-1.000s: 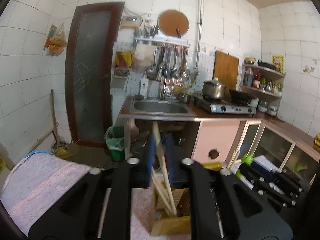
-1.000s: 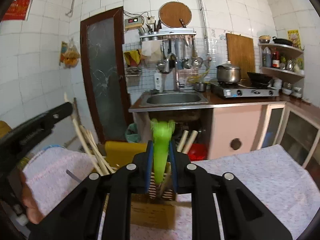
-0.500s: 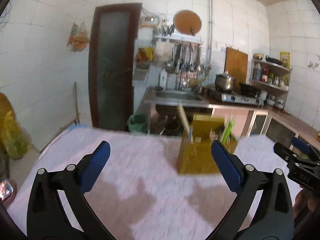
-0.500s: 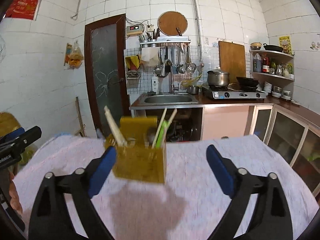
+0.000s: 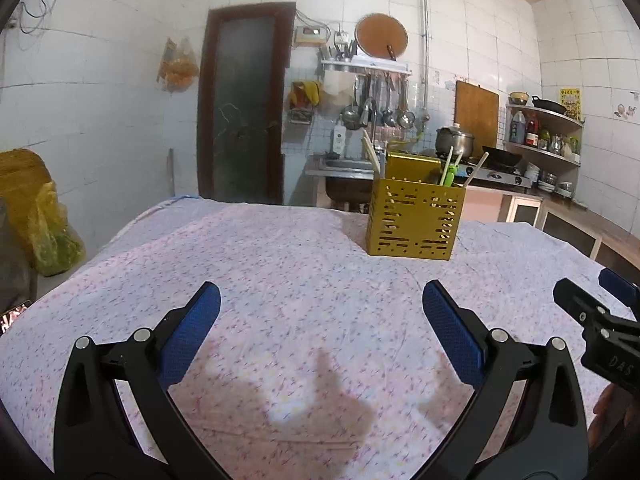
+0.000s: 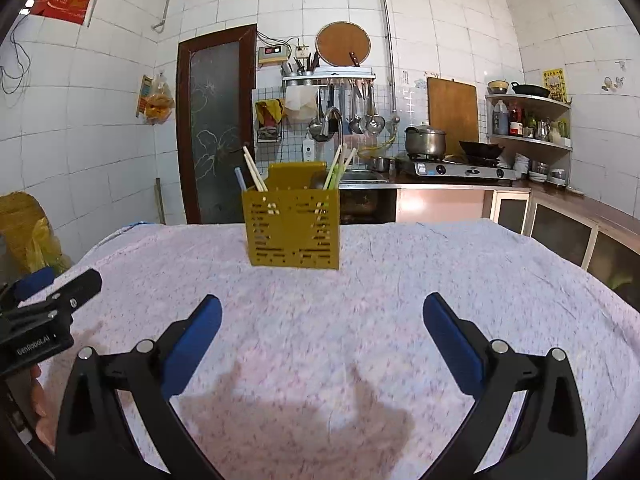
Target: Organize utensils
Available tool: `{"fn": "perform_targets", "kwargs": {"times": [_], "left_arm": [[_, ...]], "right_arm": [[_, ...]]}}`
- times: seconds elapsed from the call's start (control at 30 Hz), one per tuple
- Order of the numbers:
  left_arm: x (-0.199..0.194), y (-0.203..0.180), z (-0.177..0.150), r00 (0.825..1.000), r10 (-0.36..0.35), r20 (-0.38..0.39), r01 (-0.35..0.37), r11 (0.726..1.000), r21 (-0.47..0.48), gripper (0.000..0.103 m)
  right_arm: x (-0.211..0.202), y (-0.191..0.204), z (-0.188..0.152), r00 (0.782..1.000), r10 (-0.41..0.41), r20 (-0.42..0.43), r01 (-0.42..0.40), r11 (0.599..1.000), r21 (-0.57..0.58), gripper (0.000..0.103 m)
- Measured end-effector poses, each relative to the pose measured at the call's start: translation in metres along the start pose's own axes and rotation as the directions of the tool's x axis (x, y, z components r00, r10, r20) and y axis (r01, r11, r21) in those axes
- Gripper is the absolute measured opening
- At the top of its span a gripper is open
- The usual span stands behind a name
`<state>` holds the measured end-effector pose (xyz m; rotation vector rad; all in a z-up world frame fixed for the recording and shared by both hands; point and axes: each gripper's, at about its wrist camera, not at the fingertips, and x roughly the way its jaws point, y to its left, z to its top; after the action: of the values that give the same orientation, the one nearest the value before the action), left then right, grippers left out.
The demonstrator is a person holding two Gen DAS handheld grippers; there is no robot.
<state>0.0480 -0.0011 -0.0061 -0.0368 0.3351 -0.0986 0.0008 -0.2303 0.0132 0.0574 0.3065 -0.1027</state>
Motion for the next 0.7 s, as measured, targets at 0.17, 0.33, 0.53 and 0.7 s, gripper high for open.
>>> {"fn": "perform_targets", "kwargs": {"times": [0.17, 0.33, 0.53, 0.7], "left_arm": [[-0.007, 0.003, -0.012, 0.998, 0.036, 0.043, -0.036, 0.999, 0.004, 0.098], [-0.019, 0.003, -0.013, 0.994, 0.055, 0.095, -0.056, 0.998, 0.006, 0.098], [-0.025, 0.001, -0.011, 0.989, 0.071, 0.126, -0.074, 0.997, 0.016, 0.098], [-0.03, 0.0, -0.011, 0.987, 0.073, 0.142, -0.077, 0.997, 0.021, 0.098]], "right_arm": [[-0.01, 0.002, -0.012, 0.999, -0.014, 0.037, 0.015, 1.0, -0.01, 0.098], [-0.011, 0.008, -0.012, 0.999, -0.004, 0.043, 0.006, 0.999, -0.04, 0.098], [-0.015, 0.005, -0.011, 0.998, -0.004, 0.06, 0.006, 1.0, -0.023, 0.098], [-0.019, 0.006, -0.011, 0.997, -0.011, 0.075, 0.013, 1.0, -0.024, 0.098]]}}
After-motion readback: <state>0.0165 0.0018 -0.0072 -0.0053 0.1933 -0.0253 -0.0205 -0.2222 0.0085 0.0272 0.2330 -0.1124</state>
